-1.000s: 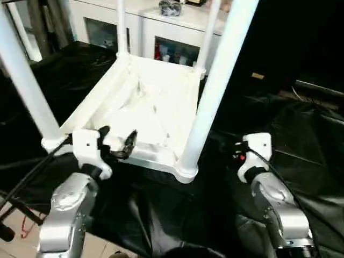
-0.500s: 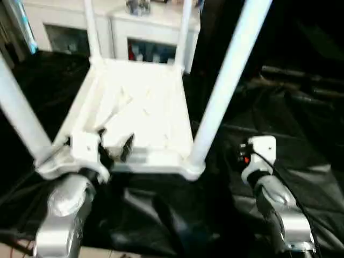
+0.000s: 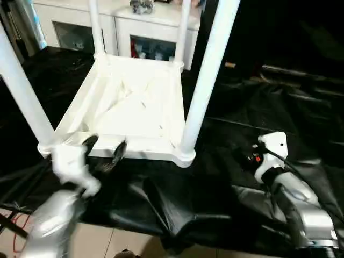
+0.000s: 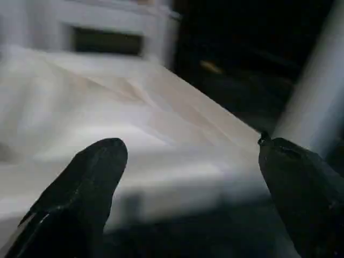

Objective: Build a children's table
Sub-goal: Rotate table base

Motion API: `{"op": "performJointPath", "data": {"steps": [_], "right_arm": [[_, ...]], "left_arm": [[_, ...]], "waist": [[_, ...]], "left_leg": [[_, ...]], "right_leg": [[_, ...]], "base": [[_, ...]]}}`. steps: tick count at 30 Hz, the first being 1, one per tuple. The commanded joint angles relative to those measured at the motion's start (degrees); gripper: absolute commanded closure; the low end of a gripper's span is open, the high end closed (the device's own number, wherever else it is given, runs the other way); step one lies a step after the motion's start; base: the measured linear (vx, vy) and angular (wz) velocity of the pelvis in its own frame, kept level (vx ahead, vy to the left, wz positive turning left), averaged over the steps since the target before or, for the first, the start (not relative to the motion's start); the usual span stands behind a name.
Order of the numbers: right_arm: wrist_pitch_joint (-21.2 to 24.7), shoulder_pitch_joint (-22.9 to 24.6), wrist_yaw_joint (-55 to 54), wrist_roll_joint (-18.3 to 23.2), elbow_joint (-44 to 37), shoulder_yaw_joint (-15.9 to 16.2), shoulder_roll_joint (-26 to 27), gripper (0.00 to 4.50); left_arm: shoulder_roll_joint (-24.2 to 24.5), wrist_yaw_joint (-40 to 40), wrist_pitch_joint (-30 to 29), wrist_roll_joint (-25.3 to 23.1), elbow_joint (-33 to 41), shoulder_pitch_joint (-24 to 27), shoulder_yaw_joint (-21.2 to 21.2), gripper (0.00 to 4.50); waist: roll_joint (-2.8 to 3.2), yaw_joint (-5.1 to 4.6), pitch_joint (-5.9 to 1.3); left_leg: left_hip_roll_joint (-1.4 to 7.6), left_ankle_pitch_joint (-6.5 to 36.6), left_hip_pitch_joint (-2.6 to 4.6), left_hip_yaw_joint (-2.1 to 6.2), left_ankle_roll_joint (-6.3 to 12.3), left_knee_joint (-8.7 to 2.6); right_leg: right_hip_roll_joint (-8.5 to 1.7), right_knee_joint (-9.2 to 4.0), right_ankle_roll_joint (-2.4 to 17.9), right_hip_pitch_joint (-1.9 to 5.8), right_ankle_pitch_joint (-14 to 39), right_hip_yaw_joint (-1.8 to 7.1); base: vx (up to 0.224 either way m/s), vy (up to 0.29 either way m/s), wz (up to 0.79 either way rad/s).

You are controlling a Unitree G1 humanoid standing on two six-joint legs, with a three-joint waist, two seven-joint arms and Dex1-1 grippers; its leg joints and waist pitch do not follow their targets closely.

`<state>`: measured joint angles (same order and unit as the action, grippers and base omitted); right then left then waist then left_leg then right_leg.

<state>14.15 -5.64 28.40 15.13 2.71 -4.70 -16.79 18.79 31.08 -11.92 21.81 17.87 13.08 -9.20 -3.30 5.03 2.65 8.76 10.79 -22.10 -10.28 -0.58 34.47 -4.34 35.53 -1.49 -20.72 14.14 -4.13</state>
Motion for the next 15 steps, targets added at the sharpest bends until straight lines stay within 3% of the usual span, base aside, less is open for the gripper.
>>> {"op": "performJointPath", "data": {"steps": [1,2,3,4,5,6,7,9,10,13,15], "right_arm": [[0.6,0.6,3.7,2.3,-1.6,-1.3,-1.8,0.75],[0.6,0.6,3.7,2.3,-1.6,-1.3,-1.8,0.63],[1.1,2.1,9.5,4.7,-3.9,-0.2,-4.2,0.58],[1.1,2.1,9.5,4.7,-3.9,-0.2,-4.2,0.54],[2.5,3.3,14.2,7.3,-6.2,0.8,-5.9,0.54],[3.2,3.8,16.0,8.3,-7.1,1.2,-6.6,0.35],[3.9,4.2,17.8,9.4,-8.1,1.6,-7.2,0.21],[5.2,4.6,20.2,10.8,-9.4,2.4,-8.0,0.12],[6.8,4.9,23.6,11.8,-10.6,4.5,-9.4,0.12],[7.2,4.8,25.5,11.9,-10.5,6.1,-10.1,0.05],[7.2,4.8,25.5,11.9,-10.5,6.1,-10.1,0.05]], "left_arm": [[2.5,4.9,-1.3,2.0,1.1,1.4,-0.9,0.0],[2.5,4.9,-1.3,2.0,1.1,1.4,-0.9,0.0],[5.5,7.4,-1.3,3.1,-1.0,2.8,-4.8,0.0],[5.5,7.4,-1.3,3.1,-1.0,2.8,-4.8,0.0],[7.3,7.7,-0.5,3.7,-3.2,3.1,-8.4,0.0],[7.8,7.1,0.1,3.5,-4.2,2.9,-9.9,0.0],[8.4,6.3,0.6,3.4,-5.1,2.8,-11.5,0.0],[8.6,4.2,1.2,3.1,-6.7,2.0,-13.8,0.0],[8.6,2.2,0.9,5.2,-7.7,0.9,-16.6,0.0],[8.8,1.4,0.0,6.6,-7.8,1.0,-18.2,0.0],[8.8,1.4,0.0,6.6,-7.8,1.0,-18.2,0.0]], "waist": [[0.85,-0.23,-1.56],[0.9,-0.24,-1.53],[1.07,-0.46,-1.53],[1.13,-0.16,-1.52],[1.08,-0.24,-1.52],[1.02,-0.16,-1.5],[1.01,-0.12,-1.53],[0.98,0.08,-1.66],[1.11,0.15,-1.74],[1.0,0.4,-1.79],[0.87,0.37,-1.84]], "left_leg": [[5.1,33.0,1.97,3.63,-7.88,-6.33],[5.1,32.9,1.98,3.53,-7.81,-6.39],[5.12,32.3,1.69,3.49,-7.88,-6.64],[5.1,32.3,1.87,3.31,-7.54,-6.67],[5.1,32.1,2.04,3.18,-7.5,-6.66],[4.94,31.4,1.91,3.19,-6.6,-6.57],[5.05,30.3,2.17,2.97,-6.24,-6.51],[5.26,28.2,2.13,2.94,-5.61,-6.47],[5.23,27.7,2.23,2.87,-5.56,-6.42],[5.22,25.6,2.2,2.61,-4.54,-6.26],[5.27,26.5,2.31,2.65,-5.28,-6.31]], "right_leg": [[-5.26,-6.34,5.4,-0.5,26.3,3.41],[-5.2,-6.27,5.7,-0.56,25.1,3.5],[-4.99,-5.95,6.1,-0.22,22.6,3.43],[-4.97,-6.03,6.0,-0.26,21.7,3.55],[-4.92,-5.93,6.3,-0.47,20.8,3.62],[-4.88,-5.88,6.5,-0.08,19.9,3.65],[-5.07,-5.86,6.9,-0.39,18.8,3.84],[-5.18,-5.57,7.8,-0.14,16.5,3.9],[-5.16,-5.48,8.1,-0.17,15.5,3.9],[-5.22,-5.49,9.0,-0.11,14.3,3.97],[-5.13,-5.53,8.8,-0.19,15.2,3.92]], "base": [[0.0,0.0,0.0],[0.0,0.0,0.0],[0.0,0.0,0.0],[0.0,0.0,0.0],[0.0,0.0,0.0],[0.0,0.0,0.0],[0.0,0.0,0.0],[0.0,0.0,0.0],[0.0,0.0,0.0],[0.0,0.0,0.0],[0.0,0.0,0.0]]}}
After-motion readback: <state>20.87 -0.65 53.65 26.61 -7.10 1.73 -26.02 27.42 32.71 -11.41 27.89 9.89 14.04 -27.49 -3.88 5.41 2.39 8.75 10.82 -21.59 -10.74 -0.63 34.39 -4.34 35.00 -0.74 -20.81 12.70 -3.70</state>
